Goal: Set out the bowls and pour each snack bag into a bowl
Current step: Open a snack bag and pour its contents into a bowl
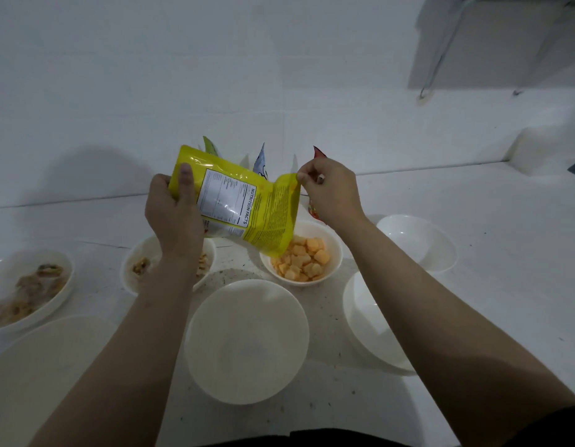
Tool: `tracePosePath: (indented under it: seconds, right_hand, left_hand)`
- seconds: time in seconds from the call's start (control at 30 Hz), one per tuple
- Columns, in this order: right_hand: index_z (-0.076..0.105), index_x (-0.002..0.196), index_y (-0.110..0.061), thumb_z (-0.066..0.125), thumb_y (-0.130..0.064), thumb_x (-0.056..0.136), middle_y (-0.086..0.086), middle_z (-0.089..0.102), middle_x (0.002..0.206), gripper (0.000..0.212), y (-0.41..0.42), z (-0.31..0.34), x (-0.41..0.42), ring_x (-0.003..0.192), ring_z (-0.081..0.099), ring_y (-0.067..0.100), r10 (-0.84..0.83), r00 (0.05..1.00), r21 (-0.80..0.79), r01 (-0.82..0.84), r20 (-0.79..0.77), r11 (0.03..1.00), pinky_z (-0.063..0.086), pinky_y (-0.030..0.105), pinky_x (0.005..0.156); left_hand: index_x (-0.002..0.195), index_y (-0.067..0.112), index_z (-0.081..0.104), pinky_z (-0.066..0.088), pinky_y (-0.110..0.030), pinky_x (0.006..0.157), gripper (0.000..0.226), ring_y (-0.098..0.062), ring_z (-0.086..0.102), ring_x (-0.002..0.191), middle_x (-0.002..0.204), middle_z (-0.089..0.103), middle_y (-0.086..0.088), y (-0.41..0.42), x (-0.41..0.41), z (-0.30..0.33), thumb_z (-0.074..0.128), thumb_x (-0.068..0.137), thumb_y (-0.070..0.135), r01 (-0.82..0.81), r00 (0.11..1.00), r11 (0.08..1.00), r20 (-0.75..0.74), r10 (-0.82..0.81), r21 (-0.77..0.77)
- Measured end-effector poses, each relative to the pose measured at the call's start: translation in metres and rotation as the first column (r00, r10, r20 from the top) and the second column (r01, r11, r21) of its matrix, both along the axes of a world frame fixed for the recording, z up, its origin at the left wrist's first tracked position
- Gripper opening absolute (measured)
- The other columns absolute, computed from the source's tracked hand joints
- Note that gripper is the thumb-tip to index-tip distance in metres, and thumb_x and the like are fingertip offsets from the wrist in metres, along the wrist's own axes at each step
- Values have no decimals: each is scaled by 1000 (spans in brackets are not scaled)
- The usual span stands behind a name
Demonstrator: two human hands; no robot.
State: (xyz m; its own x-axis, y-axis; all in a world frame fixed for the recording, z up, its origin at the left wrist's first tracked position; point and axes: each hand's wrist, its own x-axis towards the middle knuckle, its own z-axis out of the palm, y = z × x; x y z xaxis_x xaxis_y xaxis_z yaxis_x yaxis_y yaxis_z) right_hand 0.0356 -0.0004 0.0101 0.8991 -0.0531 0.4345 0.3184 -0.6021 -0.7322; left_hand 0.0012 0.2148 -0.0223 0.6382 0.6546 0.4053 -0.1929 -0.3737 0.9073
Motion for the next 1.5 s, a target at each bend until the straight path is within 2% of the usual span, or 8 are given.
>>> tracePosePath:
  seconds: [0.13,0.37,0.47,0.67,0.9,1.17,1.33,1.5]
  right_hand:
    - [71,88,-13,62,-17,92,-8,62,85,11,-3,3,-1,82,53,6,-33,999,17,33,18,999,34,5,67]
    - [70,87,-16,62,-17,92,-9,61,81,10,-7,-1,-8,78,55,8,-51,999,25,51,1,998,38,11,66]
    - [71,88,-13,63,-18,92,-6,64,84,10,-6,-2,-10,82,58,13,-13,999,-4,13,-42,1000,44,23,72]
    - [71,87,-14,61,-18,93,-6,63,84,12,-6,0,-10,83,56,13,-31,999,-41,30,-39,999,44,26,75]
    - [65,81,-19,61,-16,93,-8,59,79,13,-10,-2,-13,77,52,11,-59,998,-13,59,-5,998,32,5,61]
    - [70,91,-11,60,-17,93,-6,64,88,12,-8,-5,-16,85,56,10,6,998,-16,-7,-55,1000,45,24,77]
    - [70,89,-12,60,-17,93,-9,61,82,12,-7,0,-14,80,52,7,21,998,-81,-25,-55,996,34,3,64]
    - [70,91,-11,60,-15,93,-5,62,86,11,-12,-5,-16,83,55,12,-23,998,-17,22,-63,1000,38,21,70]
  left_hand:
    - [67,25,33,35,-22,56,43,-2,37,56,65,39,9,4,2,1,48,96,52,13,1000,998,1,-13,-63]
    - [66,24,33,39,-33,61,44,-8,37,58,63,38,9,6,4,5,51,95,52,21,999,998,35,-19,-56]
    - [65,24,32,36,-31,60,44,-7,36,56,60,37,8,4,6,6,53,96,46,27,999,999,37,-26,-26]
    - [62,24,29,32,-15,54,46,-1,38,52,57,33,7,-1,7,8,54,98,40,34,997,998,66,-37,45]
    - [64,22,30,32,-16,53,46,-1,37,51,57,33,8,4,8,9,54,97,41,18,997,1000,78,-20,21]
    - [63,23,29,32,-16,54,46,0,38,51,57,34,9,2,9,6,54,97,41,40,997,999,61,-41,16]
    - [63,25,30,30,-15,54,46,-2,37,52,57,34,9,-4,9,4,55,96,43,49,996,997,67,-53,53]
    - [63,24,28,30,-17,54,46,-3,36,51,58,33,8,4,10,4,53,97,44,12,997,1000,75,-14,27]
